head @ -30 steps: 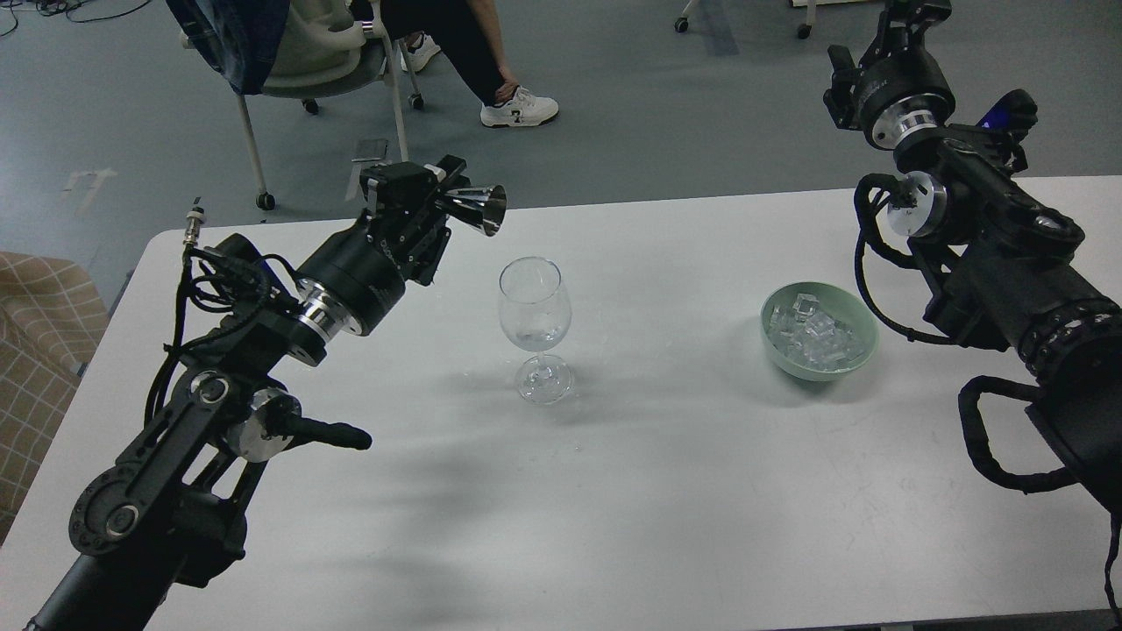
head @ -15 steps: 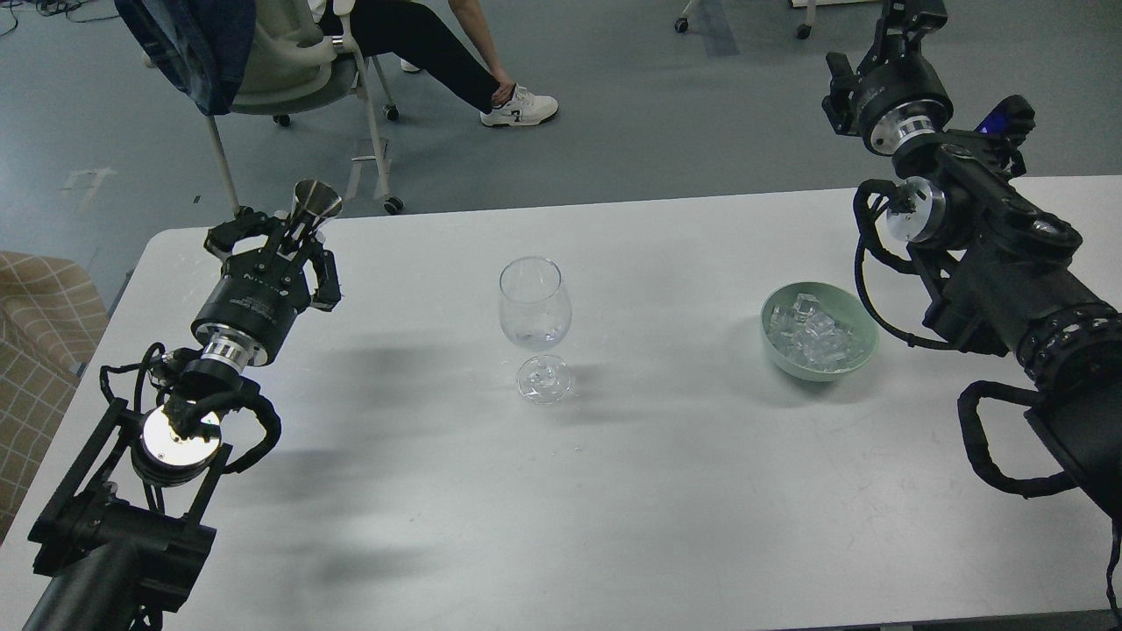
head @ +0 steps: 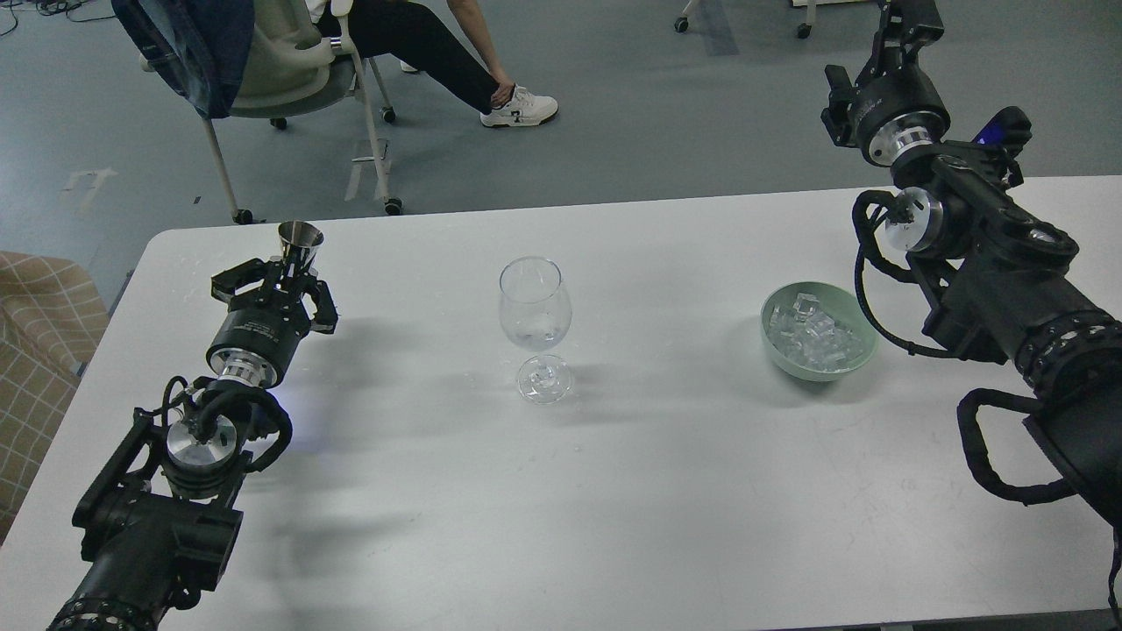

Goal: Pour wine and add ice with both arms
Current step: 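Carry the jigger back and set it down on the table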

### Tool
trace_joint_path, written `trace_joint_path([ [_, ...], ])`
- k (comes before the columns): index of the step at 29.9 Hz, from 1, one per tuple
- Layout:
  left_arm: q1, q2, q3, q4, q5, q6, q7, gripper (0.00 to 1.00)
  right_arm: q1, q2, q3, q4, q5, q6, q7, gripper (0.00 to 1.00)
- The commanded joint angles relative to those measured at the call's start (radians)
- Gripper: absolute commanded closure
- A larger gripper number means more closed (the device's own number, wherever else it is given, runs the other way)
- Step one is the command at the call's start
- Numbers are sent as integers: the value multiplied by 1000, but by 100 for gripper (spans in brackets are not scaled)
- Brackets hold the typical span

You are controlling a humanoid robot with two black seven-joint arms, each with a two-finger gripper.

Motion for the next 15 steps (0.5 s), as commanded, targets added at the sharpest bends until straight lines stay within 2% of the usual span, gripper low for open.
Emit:
trace_joint_path([
  [1, -34, -31, -1, 57, -24, -2, -7, 89, 0, 0, -1, 0, 0, -11, 0, 0],
  [9, -54, -49, -4, 100, -126, -51, -23, 89, -2, 0, -1, 0, 0, -23, 0, 0],
  [15, -52, -49, -26, 100, -145, -41, -23, 89, -2, 0, -1, 0, 0, -23, 0, 0],
])
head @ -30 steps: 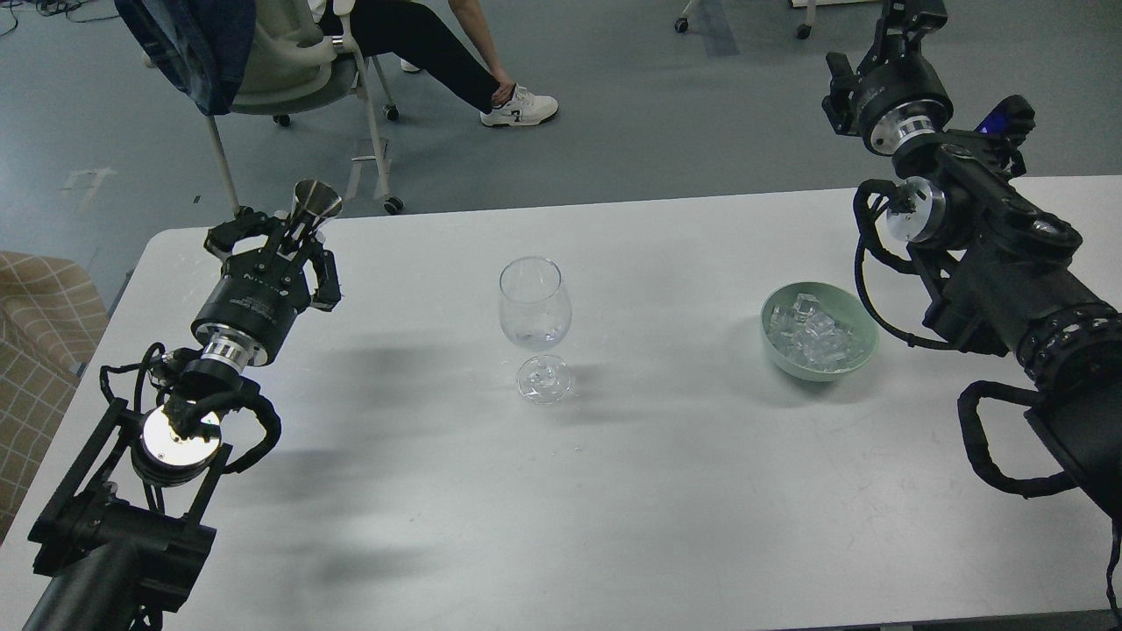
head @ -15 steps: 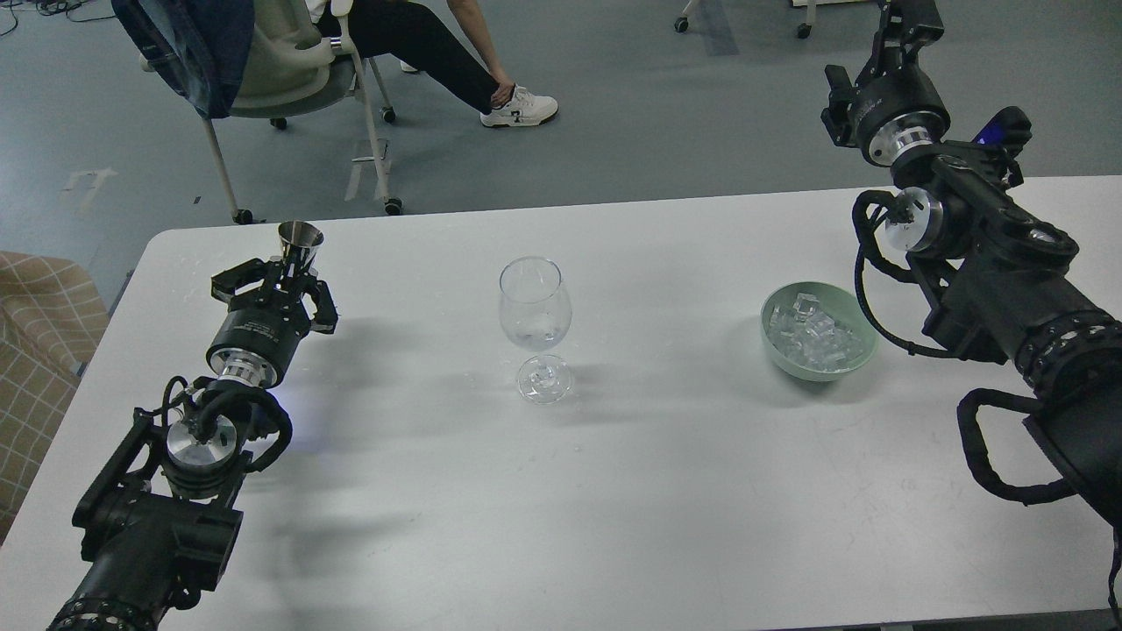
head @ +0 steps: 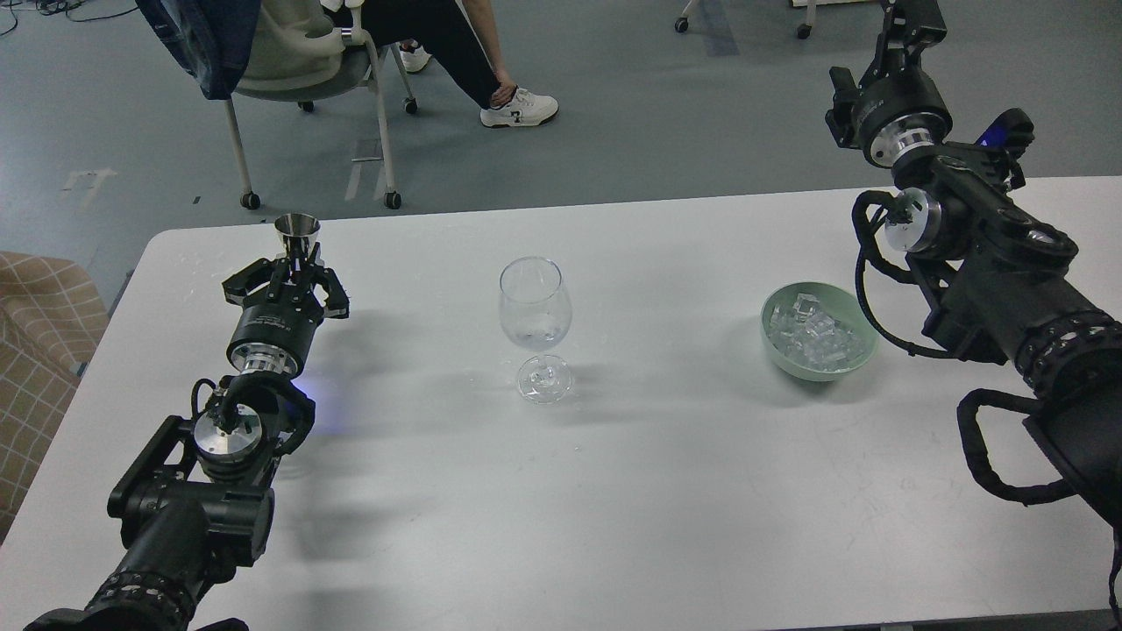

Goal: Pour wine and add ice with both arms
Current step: 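Carry the jigger back and set it down on the table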

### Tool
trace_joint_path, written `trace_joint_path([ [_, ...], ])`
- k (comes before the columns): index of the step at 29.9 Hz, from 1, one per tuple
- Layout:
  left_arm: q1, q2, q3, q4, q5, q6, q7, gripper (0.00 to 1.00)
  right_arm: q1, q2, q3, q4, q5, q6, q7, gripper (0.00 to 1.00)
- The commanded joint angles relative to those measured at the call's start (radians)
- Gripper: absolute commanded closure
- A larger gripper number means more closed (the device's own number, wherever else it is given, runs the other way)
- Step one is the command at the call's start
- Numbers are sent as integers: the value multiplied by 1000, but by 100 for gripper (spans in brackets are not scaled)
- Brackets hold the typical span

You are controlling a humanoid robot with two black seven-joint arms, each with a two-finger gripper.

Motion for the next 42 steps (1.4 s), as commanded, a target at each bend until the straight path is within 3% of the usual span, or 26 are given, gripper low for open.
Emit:
trace_joint_path([
  [1, 2, -2, 2, 6, -1, 8, 1, 88, 0, 0, 0, 0, 0, 0, -1, 0],
  [4, 2, -2, 8, 31, -1, 9, 0, 87, -2, 0, 0, 0, -1, 0, -1, 0],
  [11, 0, 0, 11, 40, 4, 37, 0, 71, -2, 0, 0, 0, -1, 0, 0, 0],
  [23, 0, -3, 11, 40, 8, 37, -2, 69, -14, -2, 0, 0, 0, 2, -1, 0],
  [30, -15, 0, 12, 40, 8, 54, 11, 56, -9, -2, 2, 0, 0, 0, 0, 0],
  [42, -17, 3, 12, 40, 8, 57, 12, 52, -6, -3, 2, 0, -1, 0, -1, 0],
])
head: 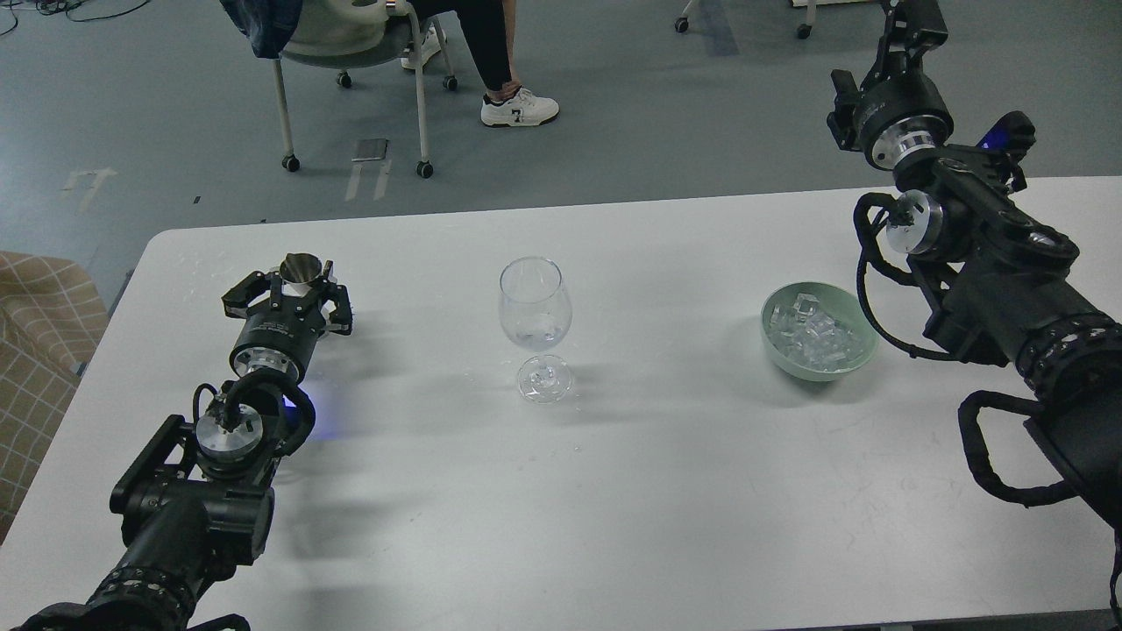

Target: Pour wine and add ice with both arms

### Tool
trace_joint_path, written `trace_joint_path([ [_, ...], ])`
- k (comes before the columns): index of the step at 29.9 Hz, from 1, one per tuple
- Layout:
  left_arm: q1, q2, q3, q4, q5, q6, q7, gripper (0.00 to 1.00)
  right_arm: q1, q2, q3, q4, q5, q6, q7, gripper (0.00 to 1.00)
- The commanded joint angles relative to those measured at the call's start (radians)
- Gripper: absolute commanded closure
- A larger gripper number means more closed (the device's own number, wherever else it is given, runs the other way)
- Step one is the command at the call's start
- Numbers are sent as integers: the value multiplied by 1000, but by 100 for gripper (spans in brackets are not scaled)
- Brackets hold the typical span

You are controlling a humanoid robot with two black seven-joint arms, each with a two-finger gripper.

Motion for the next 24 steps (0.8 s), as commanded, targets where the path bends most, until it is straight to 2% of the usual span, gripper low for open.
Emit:
trace_joint_path([
  [1, -2, 2, 0, 0, 0, 0, 2, 52, -1, -1, 0, 0, 0, 0, -1, 0],
  [5, -11, 5, 0, 0, 0, 2, 3, 43, 0, 1, 0, 0, 0, 0, -1, 0],
  [12, -15, 6, 0, 0, 1, 10, 17, 36, -1, 1, 0, 0, 0, 0, -1, 0],
  [24, -32, 12, -3, -42, 0, 36, 18, 35, 5, 2, 0, 0, 0, 0, -1, 0],
])
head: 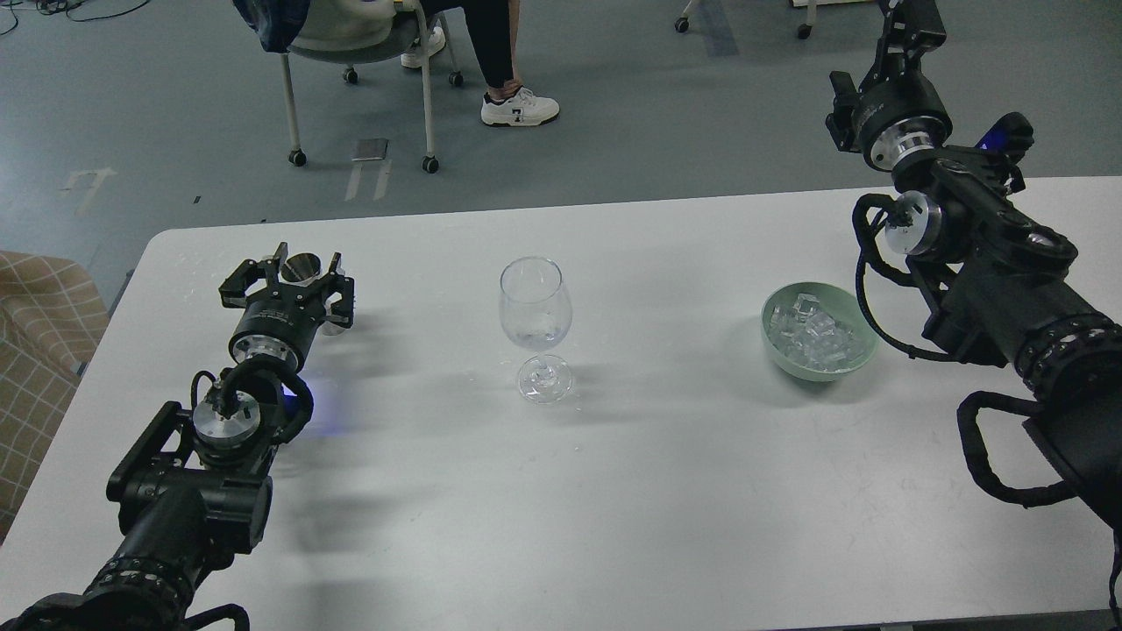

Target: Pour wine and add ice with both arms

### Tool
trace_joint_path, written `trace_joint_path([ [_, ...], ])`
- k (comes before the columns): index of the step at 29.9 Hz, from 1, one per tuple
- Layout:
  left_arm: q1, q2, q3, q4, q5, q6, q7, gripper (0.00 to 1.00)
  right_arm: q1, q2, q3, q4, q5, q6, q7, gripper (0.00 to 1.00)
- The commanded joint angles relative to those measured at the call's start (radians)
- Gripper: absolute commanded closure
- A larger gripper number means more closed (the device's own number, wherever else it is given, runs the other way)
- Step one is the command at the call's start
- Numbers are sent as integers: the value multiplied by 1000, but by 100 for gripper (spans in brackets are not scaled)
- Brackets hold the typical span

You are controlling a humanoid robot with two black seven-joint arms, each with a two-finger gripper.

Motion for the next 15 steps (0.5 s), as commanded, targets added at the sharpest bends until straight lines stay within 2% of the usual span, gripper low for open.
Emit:
trace_joint_path([
  [1, -6, 7, 0, -32, -1, 5, 0, 35, 3, 0, 0, 0, 0, 0, 0, 0],
  [5, -5, 11, -2, -90, -1, 41, 1, 35, 6, -1, 0, 0, 0, 0, 0, 0],
  [7, 4, 16, -5, -170, -1, 83, 0, 35, 9, -1, 0, 0, 0, 0, 0, 0],
  [8, 11, 29, -5, -223, -1, 115, 0, 31, 11, -1, 0, 0, 0, 0, 0, 0],
  [11, 11, 66, 1, -278, -1, 140, 3, 20, 12, -1, 0, 2, 0, 0, 0, 0],
  [12, 9, 77, 1, -282, 0, 130, 4, 6, 12, 0, 0, 3, 0, 0, 1, 0],
  [13, 6, 80, 1, -287, 2, 122, 5, 2, 11, 0, -2, 3, 0, 2, 0, 0],
  [15, 1, 97, 1, -295, 11, 105, -2, 2, 12, -3, -2, 14, 0, 6, 0, 0],
])
